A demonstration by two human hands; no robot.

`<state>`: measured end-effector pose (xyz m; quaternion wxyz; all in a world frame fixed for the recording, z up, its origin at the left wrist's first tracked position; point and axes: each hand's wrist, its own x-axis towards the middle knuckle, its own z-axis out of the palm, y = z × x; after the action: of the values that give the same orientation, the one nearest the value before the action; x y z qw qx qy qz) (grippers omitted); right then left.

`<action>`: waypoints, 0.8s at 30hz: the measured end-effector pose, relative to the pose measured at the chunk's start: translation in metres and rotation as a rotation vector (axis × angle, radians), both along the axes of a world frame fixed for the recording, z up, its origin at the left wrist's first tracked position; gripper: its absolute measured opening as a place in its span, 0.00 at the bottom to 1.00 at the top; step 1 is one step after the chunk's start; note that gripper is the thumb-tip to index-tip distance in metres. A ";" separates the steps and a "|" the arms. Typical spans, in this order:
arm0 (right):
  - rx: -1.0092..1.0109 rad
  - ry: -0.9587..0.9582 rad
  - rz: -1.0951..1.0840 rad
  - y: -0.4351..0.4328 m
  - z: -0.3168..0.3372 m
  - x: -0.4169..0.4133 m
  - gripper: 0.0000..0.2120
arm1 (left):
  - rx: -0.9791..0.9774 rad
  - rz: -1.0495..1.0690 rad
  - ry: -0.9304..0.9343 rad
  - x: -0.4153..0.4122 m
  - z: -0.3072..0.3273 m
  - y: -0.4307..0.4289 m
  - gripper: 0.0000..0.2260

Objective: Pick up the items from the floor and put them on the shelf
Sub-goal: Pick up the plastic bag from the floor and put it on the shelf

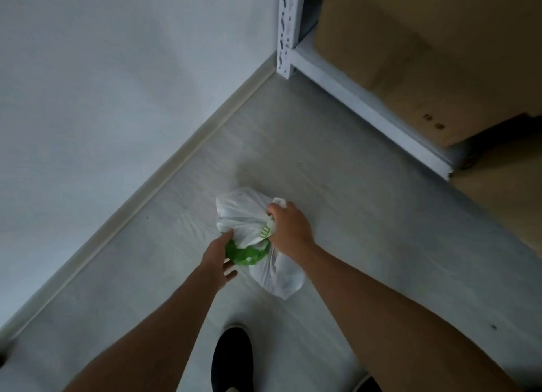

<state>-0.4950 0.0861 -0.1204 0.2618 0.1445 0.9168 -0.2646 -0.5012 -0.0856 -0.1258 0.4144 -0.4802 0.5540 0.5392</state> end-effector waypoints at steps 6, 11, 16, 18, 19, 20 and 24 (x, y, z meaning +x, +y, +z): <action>-0.141 0.087 -0.172 0.014 0.200 0.042 0.07 | 0.013 -0.124 0.064 0.012 0.191 0.025 0.24; -0.229 0.204 -0.302 0.042 0.418 0.075 0.07 | 0.085 -0.222 0.164 0.018 0.398 0.047 0.31; -0.205 0.353 -0.377 0.087 0.616 0.093 0.10 | 0.351 -0.363 0.233 0.013 0.579 0.093 0.21; -0.160 0.393 -0.372 0.109 0.682 0.099 0.11 | 0.420 -0.418 0.261 0.007 0.634 0.118 0.22; -0.140 0.414 -0.356 0.121 0.711 0.102 0.11 | 0.450 -0.448 0.272 0.004 0.657 0.130 0.23; -0.125 0.434 -0.346 0.134 0.738 0.104 0.10 | 0.482 -0.474 0.278 0.002 0.679 0.143 0.23; -0.057 0.521 -0.328 0.194 0.826 0.111 0.10 | 0.620 -0.559 0.328 -0.004 0.749 0.206 0.18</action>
<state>-0.3838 0.2797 0.7055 -0.0242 0.2106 0.9097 -0.3571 -0.5050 0.1200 0.6235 0.5752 -0.0734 0.5331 0.6161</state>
